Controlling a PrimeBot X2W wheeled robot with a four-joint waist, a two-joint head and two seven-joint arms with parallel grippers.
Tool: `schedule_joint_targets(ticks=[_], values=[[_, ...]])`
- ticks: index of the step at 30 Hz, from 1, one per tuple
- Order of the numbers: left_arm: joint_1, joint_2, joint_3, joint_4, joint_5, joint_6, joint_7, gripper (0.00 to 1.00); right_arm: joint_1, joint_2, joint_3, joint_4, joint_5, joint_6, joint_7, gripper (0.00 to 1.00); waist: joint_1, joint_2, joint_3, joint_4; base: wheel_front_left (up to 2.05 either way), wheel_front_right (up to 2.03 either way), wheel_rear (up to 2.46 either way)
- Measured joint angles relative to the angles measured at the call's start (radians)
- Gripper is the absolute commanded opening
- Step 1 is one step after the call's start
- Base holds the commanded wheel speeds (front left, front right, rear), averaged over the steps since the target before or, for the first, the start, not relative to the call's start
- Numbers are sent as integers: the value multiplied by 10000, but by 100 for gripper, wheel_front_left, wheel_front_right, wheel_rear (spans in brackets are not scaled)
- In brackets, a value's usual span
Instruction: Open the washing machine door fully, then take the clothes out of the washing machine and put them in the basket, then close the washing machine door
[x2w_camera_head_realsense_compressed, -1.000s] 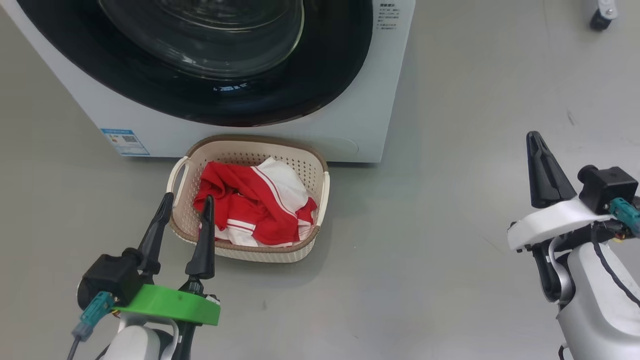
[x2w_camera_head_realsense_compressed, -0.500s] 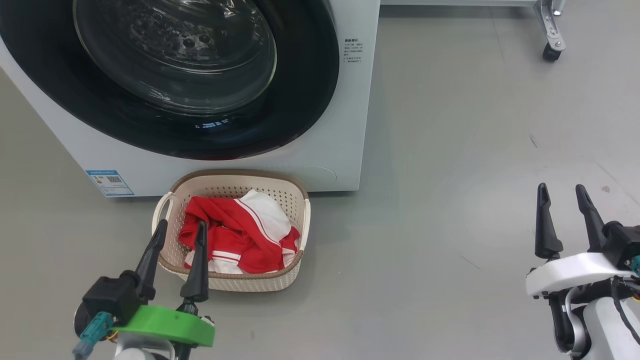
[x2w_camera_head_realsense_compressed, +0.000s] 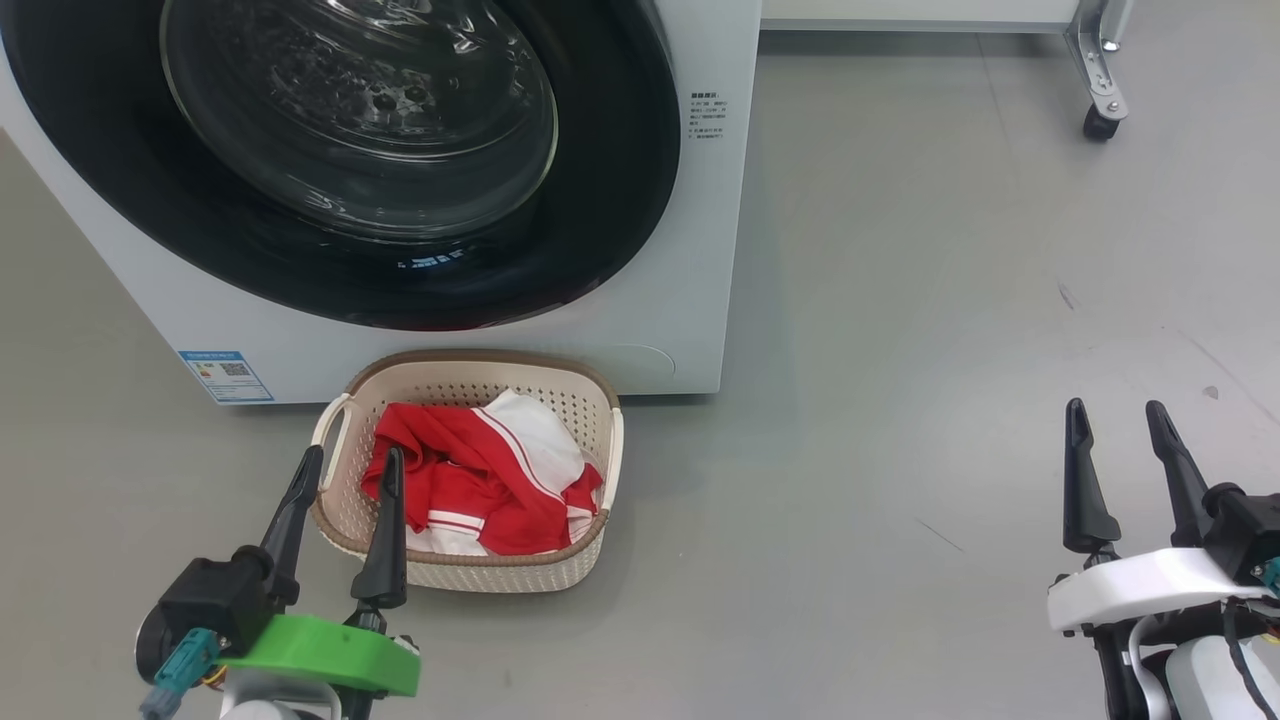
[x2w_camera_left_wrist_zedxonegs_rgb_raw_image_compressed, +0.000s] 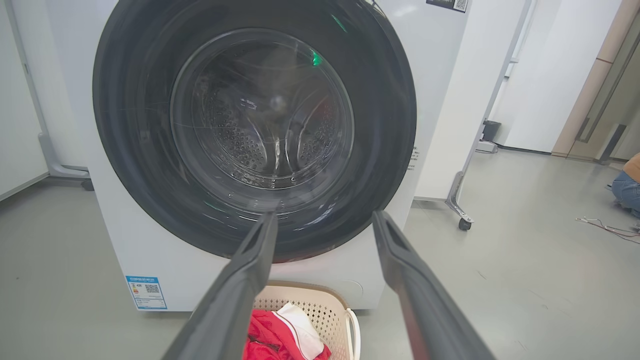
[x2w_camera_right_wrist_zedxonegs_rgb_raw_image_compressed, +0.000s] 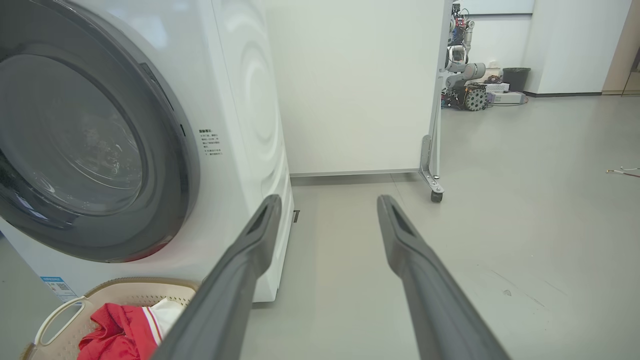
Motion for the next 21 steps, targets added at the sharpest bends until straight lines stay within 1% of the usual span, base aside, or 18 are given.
schedule_joint_targets(ticks=[5, 7, 21], values=[[5, -4, -13, -46, 4, 0, 0, 100, 180, 4, -73, -236, -88, -17, -2, 100, 0, 0, -28, 45, 0, 0, 0], [6, -17, -13, -73, -2, -2, 0, 100, 246, 21, -92, -322, -88, -86, -2, 100, 0, 0, -28, 62, 0, 0, 0], [40, -33, 10, -102, -144, -10, 0, 100, 445, 159, -121, -700, -180, -86, -2, 100, 0, 0, 34, 30, 0, 0, 0]])
